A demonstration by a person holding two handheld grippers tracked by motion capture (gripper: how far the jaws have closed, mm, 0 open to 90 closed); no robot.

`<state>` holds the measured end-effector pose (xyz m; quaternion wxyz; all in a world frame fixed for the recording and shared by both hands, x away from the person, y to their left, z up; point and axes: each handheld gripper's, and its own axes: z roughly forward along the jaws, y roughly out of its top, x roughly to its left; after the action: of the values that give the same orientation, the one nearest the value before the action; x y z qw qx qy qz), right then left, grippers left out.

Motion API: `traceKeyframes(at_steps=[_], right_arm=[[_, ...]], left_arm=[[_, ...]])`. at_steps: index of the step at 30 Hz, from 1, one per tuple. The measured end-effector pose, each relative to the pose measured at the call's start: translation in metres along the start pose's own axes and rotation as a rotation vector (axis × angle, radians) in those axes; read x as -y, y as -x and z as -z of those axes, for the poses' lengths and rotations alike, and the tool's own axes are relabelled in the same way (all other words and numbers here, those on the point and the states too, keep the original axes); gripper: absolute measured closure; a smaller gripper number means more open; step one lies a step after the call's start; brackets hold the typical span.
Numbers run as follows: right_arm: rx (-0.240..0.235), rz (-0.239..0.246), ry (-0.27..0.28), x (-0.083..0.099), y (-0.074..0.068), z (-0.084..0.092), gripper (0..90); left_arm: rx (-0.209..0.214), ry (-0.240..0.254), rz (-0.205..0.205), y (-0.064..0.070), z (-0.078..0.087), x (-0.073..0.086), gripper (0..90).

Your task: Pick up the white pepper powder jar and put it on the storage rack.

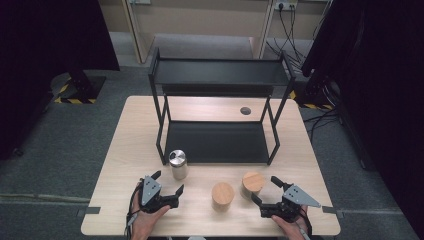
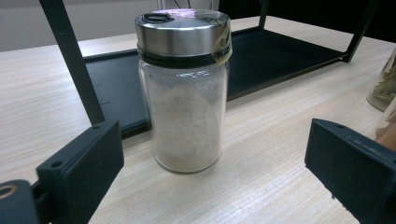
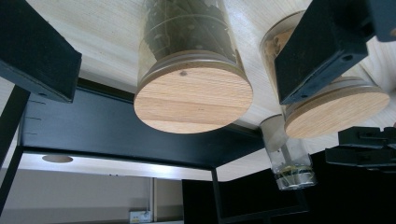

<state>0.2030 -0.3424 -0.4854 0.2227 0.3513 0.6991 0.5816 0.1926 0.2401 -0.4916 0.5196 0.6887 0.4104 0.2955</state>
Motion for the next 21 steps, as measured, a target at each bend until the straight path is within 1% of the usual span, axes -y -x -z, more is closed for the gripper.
traceKeyframes(at_steps=[6,10,21], right_arm=[[-0.002,0.0,-0.001,-0.0001,-0.0004,0.0002,0.8],[-0.001,-0.001,0.0,-0.0002,-0.0005,0.0001,0.8],[0.002,-0.005,0.0,0.0004,-0.0011,-0.0004,0.8]], left_arm=[[-0.002,0.0,0.005,0.0005,-0.0002,0.0003,3.9],[0.008,-0.002,0.027,-0.0007,-0.001,0.0006,3.9],[0.003,0.004,0.03,-0.0014,-0.0016,0.0,3.9]])
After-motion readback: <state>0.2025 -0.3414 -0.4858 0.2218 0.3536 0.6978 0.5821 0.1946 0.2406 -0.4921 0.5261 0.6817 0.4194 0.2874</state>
